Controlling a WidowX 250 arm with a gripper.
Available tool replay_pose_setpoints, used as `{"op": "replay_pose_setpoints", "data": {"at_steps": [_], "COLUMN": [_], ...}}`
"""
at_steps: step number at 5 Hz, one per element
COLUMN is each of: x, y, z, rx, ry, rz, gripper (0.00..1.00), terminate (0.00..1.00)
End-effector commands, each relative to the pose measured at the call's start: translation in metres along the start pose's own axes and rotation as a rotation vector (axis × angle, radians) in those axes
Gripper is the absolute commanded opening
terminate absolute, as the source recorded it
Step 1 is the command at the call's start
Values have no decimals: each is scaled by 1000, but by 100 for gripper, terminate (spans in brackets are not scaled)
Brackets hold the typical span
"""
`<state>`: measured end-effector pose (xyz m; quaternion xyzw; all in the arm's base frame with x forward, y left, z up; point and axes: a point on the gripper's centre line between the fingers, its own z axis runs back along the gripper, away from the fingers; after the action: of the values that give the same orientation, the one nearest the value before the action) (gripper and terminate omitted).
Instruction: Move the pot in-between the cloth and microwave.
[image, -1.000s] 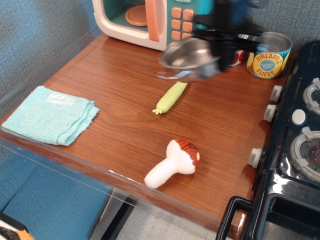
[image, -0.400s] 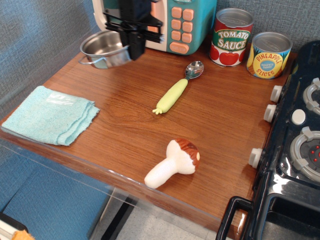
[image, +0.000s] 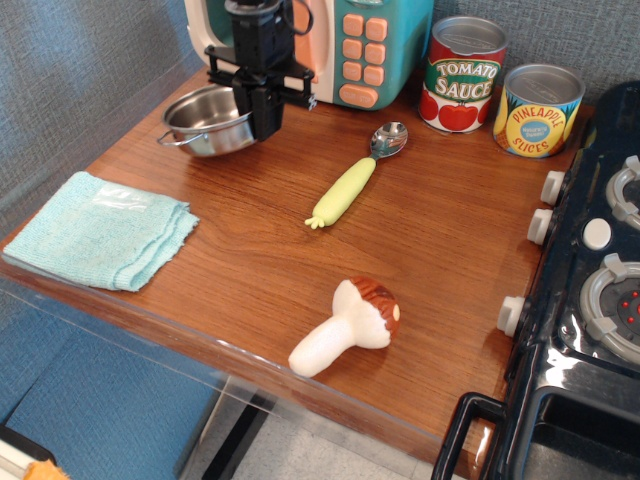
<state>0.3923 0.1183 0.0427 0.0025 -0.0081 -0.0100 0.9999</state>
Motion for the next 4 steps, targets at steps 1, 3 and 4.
{"op": "replay_pose_setpoints", "data": {"at_steps": [1, 3, 4], "x": [-5, -14, -24], "y": [15, 3, -7], "z": [12, 55, 78], "rx": [33, 35, 7], "ry": [-10, -46, -88], "rz": [31, 21, 17], "gripper": [0, 100, 100], "terminate": [0, 0, 0]}}
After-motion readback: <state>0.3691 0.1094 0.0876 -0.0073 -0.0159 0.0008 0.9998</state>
